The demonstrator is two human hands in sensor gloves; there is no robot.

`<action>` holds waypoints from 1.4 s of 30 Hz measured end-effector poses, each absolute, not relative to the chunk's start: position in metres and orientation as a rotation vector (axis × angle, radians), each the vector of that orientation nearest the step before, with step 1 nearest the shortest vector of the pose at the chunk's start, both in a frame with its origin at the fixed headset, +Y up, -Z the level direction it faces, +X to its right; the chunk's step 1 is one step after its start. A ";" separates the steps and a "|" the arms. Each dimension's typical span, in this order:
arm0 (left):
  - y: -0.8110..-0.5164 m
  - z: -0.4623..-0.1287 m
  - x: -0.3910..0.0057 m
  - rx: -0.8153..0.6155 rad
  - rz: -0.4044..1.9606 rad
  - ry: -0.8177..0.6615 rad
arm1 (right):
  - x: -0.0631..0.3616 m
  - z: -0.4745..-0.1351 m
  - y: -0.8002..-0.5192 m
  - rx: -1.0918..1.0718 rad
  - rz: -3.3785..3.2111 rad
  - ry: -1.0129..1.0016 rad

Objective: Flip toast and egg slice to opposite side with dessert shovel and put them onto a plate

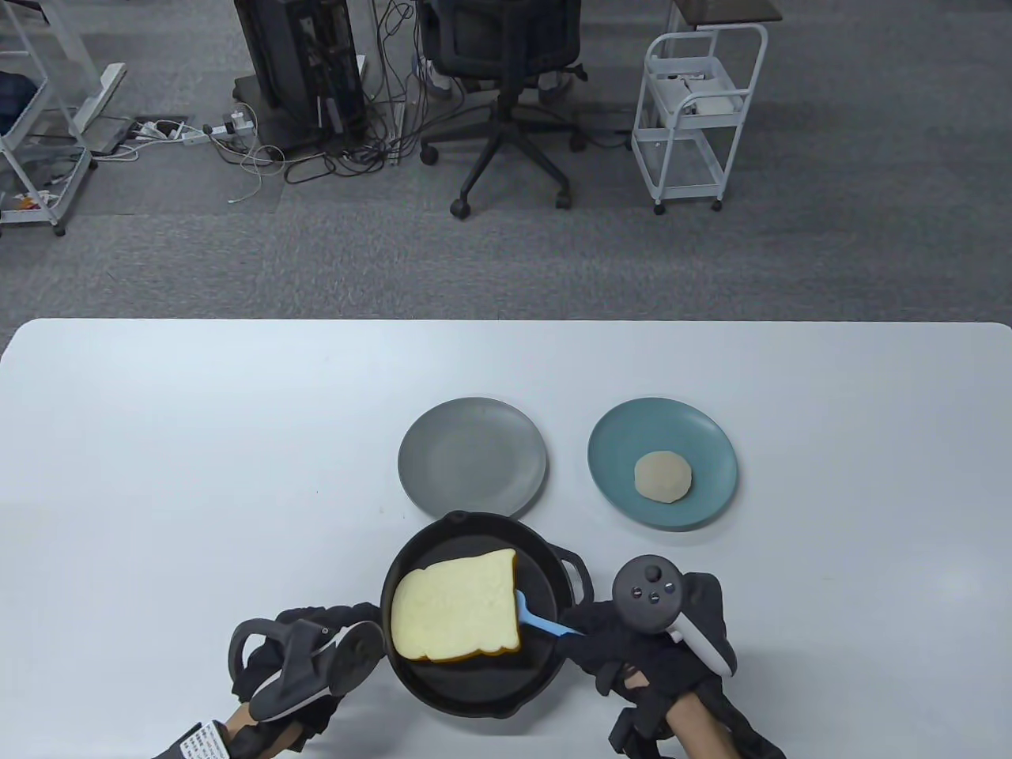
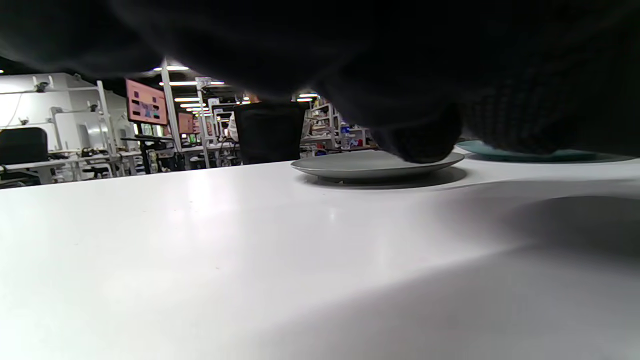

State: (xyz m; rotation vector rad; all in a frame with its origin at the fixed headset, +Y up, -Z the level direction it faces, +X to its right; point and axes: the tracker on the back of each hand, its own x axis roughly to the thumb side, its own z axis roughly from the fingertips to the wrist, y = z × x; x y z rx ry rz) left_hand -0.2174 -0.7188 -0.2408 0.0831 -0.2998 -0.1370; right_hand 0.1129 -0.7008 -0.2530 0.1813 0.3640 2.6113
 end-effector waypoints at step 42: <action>-0.716 -0.249 -0.228 -0.026 -0.019 -0.287 | 0.106 -0.237 -0.691 0.222 2.822 -0.515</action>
